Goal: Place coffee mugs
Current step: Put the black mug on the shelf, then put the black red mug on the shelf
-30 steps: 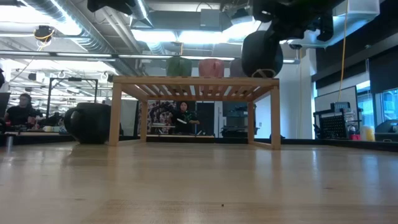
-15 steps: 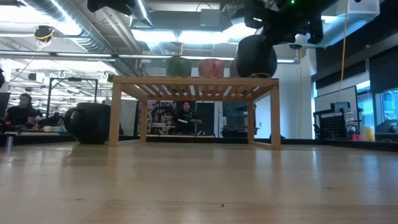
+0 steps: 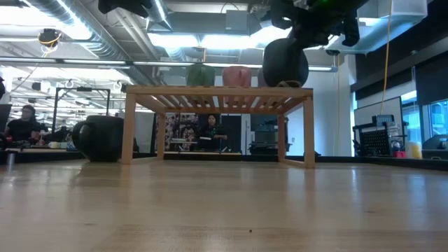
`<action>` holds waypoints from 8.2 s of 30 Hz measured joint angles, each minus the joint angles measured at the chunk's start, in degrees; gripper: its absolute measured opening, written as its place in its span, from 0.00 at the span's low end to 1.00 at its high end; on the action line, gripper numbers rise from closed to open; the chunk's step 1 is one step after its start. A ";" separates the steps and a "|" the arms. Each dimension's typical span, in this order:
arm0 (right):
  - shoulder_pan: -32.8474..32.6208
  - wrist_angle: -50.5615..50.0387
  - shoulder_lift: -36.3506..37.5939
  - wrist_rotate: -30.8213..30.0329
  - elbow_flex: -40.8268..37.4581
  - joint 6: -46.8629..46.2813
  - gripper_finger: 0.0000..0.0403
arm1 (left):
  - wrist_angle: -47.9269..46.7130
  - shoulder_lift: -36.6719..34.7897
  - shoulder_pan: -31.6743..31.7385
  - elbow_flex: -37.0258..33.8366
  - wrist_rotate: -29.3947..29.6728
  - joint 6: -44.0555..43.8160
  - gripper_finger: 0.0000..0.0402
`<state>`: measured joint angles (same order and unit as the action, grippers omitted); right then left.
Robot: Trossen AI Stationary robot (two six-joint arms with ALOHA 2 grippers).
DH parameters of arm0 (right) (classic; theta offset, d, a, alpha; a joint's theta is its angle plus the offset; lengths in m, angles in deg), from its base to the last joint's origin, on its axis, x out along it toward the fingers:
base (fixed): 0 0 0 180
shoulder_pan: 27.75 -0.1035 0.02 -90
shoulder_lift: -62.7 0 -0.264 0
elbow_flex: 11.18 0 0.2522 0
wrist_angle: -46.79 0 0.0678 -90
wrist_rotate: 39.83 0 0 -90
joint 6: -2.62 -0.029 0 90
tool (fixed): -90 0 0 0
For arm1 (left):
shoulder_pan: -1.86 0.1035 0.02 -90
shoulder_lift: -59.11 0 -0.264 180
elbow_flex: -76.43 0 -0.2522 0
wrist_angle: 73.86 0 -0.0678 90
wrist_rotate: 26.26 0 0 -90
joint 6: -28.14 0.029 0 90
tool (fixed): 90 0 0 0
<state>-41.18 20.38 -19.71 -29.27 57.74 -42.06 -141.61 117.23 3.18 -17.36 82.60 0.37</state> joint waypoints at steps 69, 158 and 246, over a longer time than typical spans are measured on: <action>1.46 -5.99 0.09 7.16 9.81 10.94 0.61 | -0.94 0.00 0.00 -0.02 -0.31 1.36 0.29; -16.55 -18.48 -1.11 33.74 15.21 0.95 0.61 | -9.20 19.41 -26.79 -9.16 -11.47 -16.62 0.02; -6.88 -10.86 -17.73 28.70 34.38 20.90 0.11 | 3.03 -12.07 -3.67 -8.94 -11.19 -3.62 0.20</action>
<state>-48.06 9.51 -37.43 -0.57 92.12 -21.16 -138.59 105.16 -0.49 -26.30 71.40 -3.24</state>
